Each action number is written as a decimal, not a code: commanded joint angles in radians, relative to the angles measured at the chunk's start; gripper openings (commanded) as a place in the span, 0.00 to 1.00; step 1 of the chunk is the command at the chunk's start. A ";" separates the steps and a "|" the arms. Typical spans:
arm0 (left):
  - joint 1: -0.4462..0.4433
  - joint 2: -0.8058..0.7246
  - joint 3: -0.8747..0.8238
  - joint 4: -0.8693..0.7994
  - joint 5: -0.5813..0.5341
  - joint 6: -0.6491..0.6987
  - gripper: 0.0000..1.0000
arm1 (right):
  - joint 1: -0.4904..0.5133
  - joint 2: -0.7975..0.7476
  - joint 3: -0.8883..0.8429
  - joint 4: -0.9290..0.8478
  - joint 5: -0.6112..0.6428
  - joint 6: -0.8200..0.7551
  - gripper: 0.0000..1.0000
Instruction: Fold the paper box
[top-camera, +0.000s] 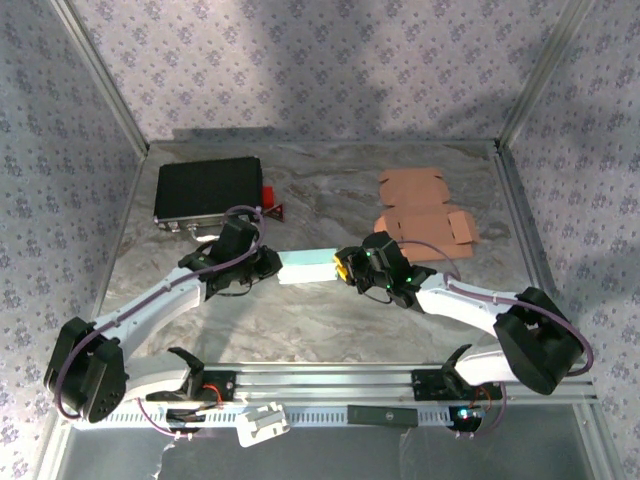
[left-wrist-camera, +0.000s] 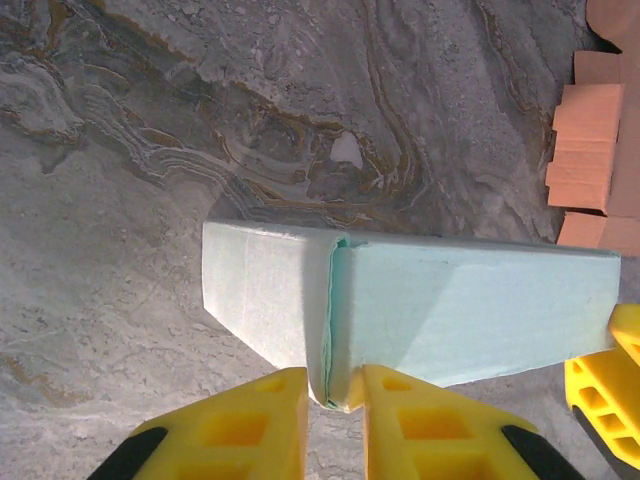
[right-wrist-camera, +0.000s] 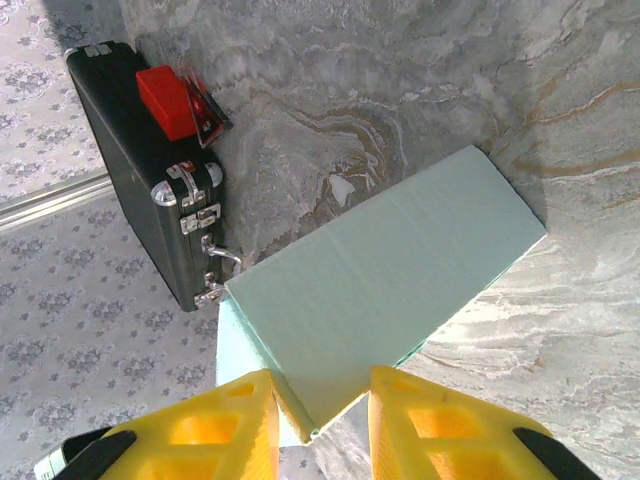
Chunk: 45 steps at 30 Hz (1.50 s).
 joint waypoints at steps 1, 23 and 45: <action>0.007 0.008 -0.024 -0.088 -0.035 0.002 0.19 | -0.005 0.007 -0.014 -0.147 0.015 0.004 0.27; -0.019 -0.176 0.232 -0.353 -0.141 0.033 0.36 | 0.188 -0.025 0.456 -0.787 0.261 0.299 0.97; -0.018 -0.424 0.273 -0.567 -0.195 0.086 0.35 | 0.169 0.469 0.668 -0.569 0.104 0.407 0.76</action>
